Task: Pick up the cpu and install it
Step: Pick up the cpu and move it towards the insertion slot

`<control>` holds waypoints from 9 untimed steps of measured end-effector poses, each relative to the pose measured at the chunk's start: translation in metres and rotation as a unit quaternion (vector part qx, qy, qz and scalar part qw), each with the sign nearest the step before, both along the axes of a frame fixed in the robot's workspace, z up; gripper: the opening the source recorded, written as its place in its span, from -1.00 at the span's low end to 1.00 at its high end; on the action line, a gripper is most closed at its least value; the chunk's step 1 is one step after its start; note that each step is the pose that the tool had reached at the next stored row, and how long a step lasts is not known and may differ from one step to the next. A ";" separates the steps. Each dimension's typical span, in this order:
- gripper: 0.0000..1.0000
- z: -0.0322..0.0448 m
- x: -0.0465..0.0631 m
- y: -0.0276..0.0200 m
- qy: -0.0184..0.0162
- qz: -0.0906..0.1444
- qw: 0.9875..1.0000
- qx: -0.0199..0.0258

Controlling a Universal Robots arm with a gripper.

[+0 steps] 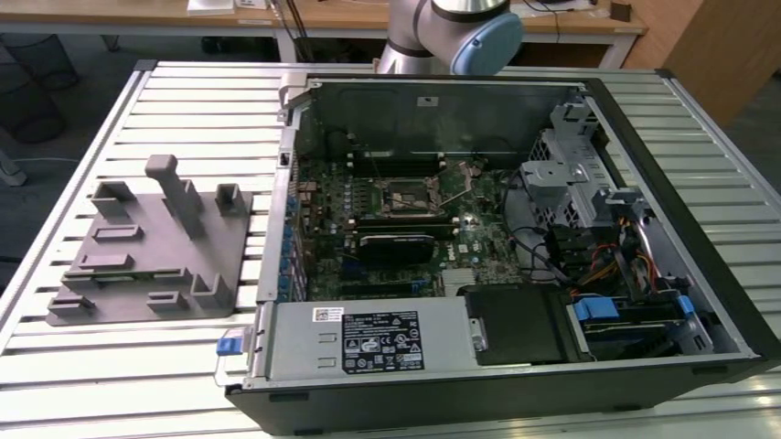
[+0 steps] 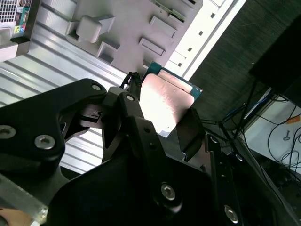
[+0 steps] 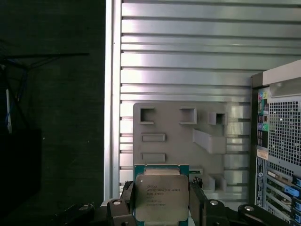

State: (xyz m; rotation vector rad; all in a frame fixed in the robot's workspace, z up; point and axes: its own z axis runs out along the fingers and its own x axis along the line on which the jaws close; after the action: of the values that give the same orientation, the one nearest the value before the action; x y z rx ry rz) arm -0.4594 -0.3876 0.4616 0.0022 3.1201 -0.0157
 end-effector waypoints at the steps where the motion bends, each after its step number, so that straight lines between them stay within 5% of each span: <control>1: 0.08 0.0022 0.000 0.0000 0.000 0.000 1.000 0.000; 9: 0.08 0.0075 0.000 0.0001 0.000 0.000 1.000 0.000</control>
State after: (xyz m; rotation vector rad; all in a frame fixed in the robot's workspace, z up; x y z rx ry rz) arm -0.4594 -0.3875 0.4691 0.0022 3.1202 -0.0154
